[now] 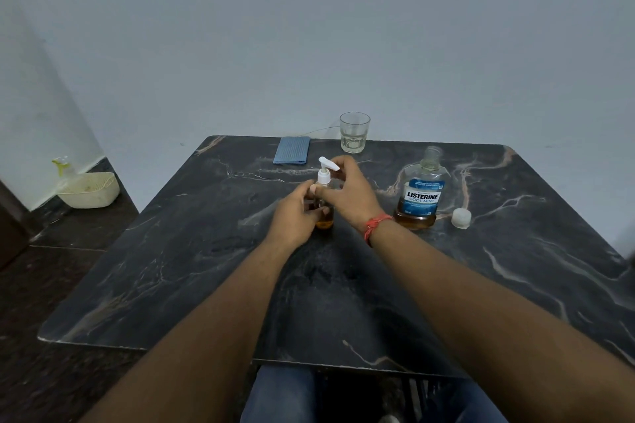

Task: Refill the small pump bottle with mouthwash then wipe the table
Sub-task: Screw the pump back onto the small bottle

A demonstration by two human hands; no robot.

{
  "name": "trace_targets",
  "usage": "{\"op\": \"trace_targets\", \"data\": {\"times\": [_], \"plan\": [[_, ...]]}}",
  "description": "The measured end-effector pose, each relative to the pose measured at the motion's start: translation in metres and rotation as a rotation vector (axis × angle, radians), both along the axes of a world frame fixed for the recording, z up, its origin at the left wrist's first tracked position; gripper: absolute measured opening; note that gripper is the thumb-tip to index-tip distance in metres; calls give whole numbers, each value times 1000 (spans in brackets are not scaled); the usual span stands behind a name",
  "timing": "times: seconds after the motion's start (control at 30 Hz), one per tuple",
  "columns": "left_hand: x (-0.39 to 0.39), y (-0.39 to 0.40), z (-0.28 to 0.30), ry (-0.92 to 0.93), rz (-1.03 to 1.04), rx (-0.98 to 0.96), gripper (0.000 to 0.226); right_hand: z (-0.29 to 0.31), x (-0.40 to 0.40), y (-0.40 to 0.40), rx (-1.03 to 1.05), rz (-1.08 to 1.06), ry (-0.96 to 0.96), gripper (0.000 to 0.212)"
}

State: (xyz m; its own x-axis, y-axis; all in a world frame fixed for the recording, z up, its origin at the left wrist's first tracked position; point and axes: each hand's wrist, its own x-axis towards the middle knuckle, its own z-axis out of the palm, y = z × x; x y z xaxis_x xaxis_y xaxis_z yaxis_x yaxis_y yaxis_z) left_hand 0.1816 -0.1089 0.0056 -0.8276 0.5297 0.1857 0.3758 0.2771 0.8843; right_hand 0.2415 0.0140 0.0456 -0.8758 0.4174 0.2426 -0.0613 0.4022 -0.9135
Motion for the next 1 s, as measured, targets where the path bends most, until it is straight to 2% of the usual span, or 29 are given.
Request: {"op": "trace_targets", "data": {"times": [0.13,0.23,0.43,0.67,0.87,1.0], "plan": [[-1,1,0,-27,8,2,57,-2,3,7,-122,54,45,35],[0,1,-1,-29,18,-3,61,-2,3,9,-86,-5,67,33],[0,0,0,1,8,-4,56,0,0,5,-32,-10,85,50],[0,1,-1,-26,15,-11,62,-3,1,6,-103,-10,74,38],[0,0,-1,-4,9,-18,58,0,-2,3,-87,-16,61,54],[-1,2,-1,-42,8,-5,59,-1,-2,7,-168,18,19,46]]}}
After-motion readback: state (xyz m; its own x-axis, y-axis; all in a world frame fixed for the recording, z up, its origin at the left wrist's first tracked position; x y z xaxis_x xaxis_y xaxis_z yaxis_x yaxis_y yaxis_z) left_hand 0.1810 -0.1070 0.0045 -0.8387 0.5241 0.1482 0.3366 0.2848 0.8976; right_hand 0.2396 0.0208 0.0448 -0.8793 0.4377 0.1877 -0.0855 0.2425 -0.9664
